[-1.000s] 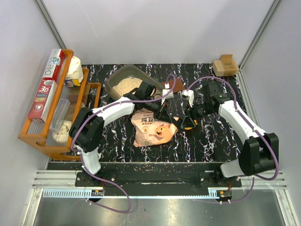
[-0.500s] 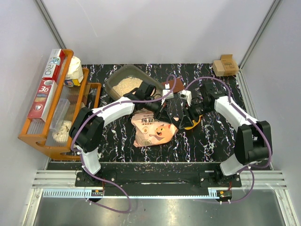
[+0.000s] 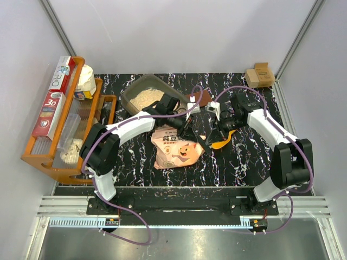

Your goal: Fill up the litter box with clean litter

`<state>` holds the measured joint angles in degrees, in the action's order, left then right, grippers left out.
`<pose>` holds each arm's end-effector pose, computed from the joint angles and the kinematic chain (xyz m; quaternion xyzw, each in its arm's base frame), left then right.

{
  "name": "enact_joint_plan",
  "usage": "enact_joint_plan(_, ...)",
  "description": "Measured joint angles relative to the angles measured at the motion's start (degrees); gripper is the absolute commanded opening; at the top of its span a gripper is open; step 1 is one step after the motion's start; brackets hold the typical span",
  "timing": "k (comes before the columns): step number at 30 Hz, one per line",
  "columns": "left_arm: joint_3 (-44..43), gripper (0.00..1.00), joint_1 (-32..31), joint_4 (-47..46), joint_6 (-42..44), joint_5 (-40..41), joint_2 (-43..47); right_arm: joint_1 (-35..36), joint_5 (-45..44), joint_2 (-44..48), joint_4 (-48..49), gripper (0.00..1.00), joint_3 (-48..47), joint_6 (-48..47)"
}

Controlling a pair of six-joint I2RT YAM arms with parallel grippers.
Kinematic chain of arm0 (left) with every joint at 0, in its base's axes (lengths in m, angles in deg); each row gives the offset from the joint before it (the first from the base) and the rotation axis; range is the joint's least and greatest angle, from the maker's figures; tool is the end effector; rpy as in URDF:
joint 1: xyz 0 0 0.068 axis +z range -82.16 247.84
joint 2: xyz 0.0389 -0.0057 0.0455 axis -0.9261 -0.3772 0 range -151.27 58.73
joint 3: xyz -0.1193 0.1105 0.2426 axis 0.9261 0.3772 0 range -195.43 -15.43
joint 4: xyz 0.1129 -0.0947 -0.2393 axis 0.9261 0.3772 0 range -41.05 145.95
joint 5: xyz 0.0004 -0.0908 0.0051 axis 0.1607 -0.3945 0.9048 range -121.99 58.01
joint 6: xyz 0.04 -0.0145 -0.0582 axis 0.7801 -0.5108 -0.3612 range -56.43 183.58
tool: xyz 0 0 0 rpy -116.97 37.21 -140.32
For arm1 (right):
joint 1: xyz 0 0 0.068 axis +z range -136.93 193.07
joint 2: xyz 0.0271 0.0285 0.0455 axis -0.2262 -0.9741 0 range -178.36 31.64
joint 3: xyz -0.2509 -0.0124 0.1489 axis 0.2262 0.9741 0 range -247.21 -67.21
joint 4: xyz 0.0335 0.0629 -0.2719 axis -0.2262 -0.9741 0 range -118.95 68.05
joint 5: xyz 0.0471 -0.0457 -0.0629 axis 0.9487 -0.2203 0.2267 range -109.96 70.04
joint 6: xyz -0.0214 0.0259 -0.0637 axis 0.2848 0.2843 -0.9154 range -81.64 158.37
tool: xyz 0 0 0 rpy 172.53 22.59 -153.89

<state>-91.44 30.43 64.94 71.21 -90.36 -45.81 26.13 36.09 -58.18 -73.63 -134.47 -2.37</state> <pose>0.3095 -0.3006 0.2402 0.4825 0.6716 -0.5213 0.2106 0.2974 0.1198 0.2475 -0.4530 0.7507 0.4230 0.2289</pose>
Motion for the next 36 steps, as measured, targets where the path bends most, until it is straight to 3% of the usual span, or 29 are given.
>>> enact_joint_plan(3,-0.04,0.44,-0.07,0.15,-0.09,0.63,0.00,0.00,0.37,-0.02,-1.01,0.00,-0.35,-0.42)
enact_joint_plan(11,-0.15,0.46,-0.13,1.90,2.56,4.59,1.01,0.04,-4.20,6.14,-8.83,0.00,-7.65,-8.28)
enact_joint_plan(16,-0.15,0.34,0.26,2.40,3.69,5.86,3.02,0.70,-9.46,13.53,-11.63,0.00,-8.52,-16.13)
enact_joint_plan(17,-0.15,0.24,0.28,2.36,3.91,5.92,3.37,1.18,-10.93,14.05,-11.76,0.00,-8.52,-17.38)
enact_joint_plan(21,0.04,0.10,0.39,1.75,3.45,5.88,3.67,3.72,-16.57,13.97,-11.08,0.00,-7.93,-20.13)
enact_joint_plan(36,2.58,0.03,0.39,-2.32,2.91,5.44,3.82,8.37,-25.42,8.11,-9.42,0.00,-8.66,-24.65)
